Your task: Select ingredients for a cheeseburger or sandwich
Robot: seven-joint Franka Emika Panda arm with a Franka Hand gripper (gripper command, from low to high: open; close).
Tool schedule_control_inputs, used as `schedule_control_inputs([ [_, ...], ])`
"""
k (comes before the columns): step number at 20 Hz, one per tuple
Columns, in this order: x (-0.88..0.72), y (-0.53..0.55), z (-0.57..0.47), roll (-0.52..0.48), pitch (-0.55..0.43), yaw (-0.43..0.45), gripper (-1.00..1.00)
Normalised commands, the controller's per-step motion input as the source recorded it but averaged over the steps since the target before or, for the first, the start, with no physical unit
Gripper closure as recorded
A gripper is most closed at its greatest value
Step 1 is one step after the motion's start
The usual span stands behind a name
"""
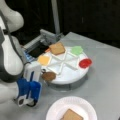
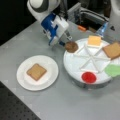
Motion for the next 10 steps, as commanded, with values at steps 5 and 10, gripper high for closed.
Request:
schedule_control_inputs([
  [5, 0.16, -0.1, -0.04, 0.287, -0.128, 0.042, -1.0],
  [10, 0.17, -0.11, -0.06, 0.251, -0.125, 0.065, -1.0],
])
